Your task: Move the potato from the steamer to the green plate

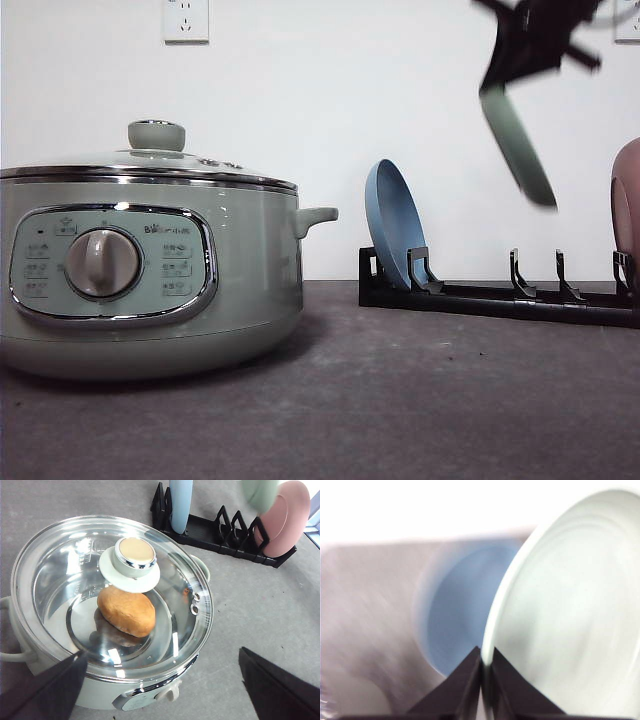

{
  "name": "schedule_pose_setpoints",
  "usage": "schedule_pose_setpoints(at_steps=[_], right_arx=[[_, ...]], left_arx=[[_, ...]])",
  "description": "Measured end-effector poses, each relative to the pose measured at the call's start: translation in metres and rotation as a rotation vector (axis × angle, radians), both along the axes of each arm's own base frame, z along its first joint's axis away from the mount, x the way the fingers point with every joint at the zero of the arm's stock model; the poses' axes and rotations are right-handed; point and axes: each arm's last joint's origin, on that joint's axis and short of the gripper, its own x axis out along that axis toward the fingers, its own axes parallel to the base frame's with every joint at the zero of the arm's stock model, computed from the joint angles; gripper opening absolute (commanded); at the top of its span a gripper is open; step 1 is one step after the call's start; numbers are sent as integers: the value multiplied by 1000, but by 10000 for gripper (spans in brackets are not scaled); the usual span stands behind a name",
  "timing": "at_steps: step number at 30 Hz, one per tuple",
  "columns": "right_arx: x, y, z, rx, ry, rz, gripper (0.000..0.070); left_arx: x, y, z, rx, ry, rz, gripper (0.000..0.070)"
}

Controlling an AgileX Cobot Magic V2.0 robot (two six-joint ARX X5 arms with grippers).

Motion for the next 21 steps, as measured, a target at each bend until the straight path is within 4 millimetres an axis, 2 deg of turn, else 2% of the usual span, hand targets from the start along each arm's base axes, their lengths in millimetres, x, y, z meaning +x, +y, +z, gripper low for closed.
schedule_pose_setpoints(at_steps=[4, 13, 16, 21], right_arx=[[-28, 8, 24, -4, -38, 33, 8], [-100, 35, 48, -207, -14, 127, 7], [-119, 44, 49, -295, 7, 166, 7], [-141, 64, 37, -460, 120, 233, 7]], left_arx=[[0, 0, 0, 0, 0, 0, 620], [0, 0, 0, 0, 0, 0, 620], [0, 0, 0, 0, 0, 0, 620], [0, 0, 0, 0, 0, 0, 620]])
